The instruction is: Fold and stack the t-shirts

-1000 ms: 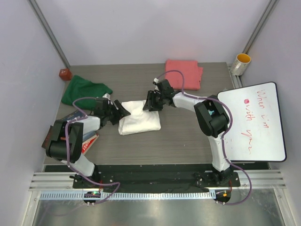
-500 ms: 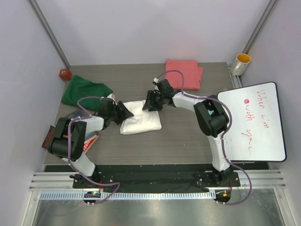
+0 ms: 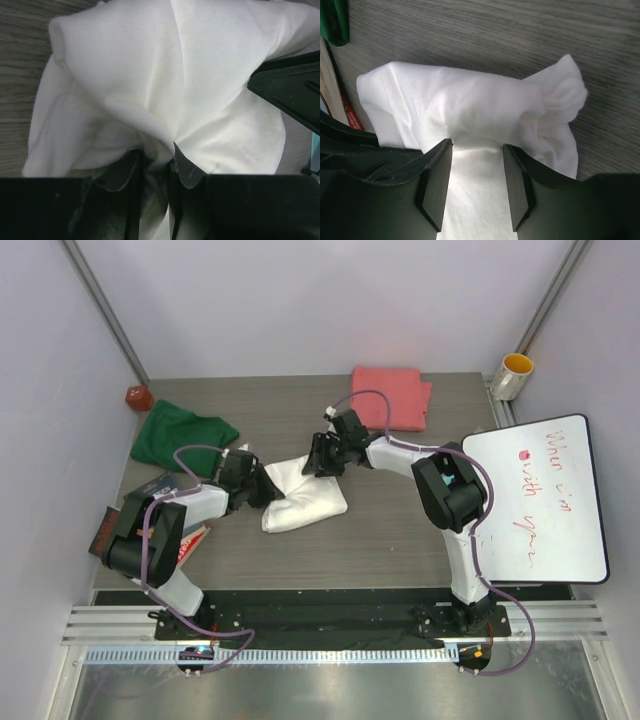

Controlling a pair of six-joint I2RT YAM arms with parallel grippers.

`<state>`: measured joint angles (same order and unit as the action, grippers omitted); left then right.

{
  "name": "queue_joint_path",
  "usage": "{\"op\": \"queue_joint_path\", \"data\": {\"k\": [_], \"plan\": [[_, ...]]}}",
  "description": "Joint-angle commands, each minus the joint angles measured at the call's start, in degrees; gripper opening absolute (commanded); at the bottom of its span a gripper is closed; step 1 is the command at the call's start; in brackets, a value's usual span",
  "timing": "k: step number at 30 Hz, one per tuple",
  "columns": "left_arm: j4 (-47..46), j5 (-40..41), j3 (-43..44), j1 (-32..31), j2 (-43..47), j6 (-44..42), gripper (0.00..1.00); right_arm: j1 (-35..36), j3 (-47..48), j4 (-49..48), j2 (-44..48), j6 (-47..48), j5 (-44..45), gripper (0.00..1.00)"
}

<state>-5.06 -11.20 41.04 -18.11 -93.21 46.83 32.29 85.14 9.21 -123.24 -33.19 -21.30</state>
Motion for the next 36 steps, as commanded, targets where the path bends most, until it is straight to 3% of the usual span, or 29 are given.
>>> {"op": "queue_joint_path", "data": {"k": [1,6,10,20,29,36], "plan": [[15.3,7.2,-0.2,-0.3,2.6,-4.1,0.15,0.8,-4.1,4.2,1.9,0.5,5.4,0.51],[17.9,7.2,1.1,-0.3,4.5,-4.7,0.12,0.8,-6.1,4.1,3.4,0.1,5.6,0.51],[18.1,7.7,1.2,-0.3,5.3,-5.0,0.01,0.8,-6.6,4.1,3.5,-0.4,4.6,0.51],[16.6,9.5,4.1,1.2,3.4,-4.6,0.0,0.6,-9.2,3.9,13.0,-1.0,6.3,0.51],[19.3,10.7,14.3,4.4,0.0,-6.4,0.0,0.1,-14.2,4.1,26.0,-1.4,11.0,0.51],[25.3,17.1,20.7,4.4,2.2,-10.5,0.0,0.1,-16.7,4.0,26.7,-1.4,10.1,0.51]]}}
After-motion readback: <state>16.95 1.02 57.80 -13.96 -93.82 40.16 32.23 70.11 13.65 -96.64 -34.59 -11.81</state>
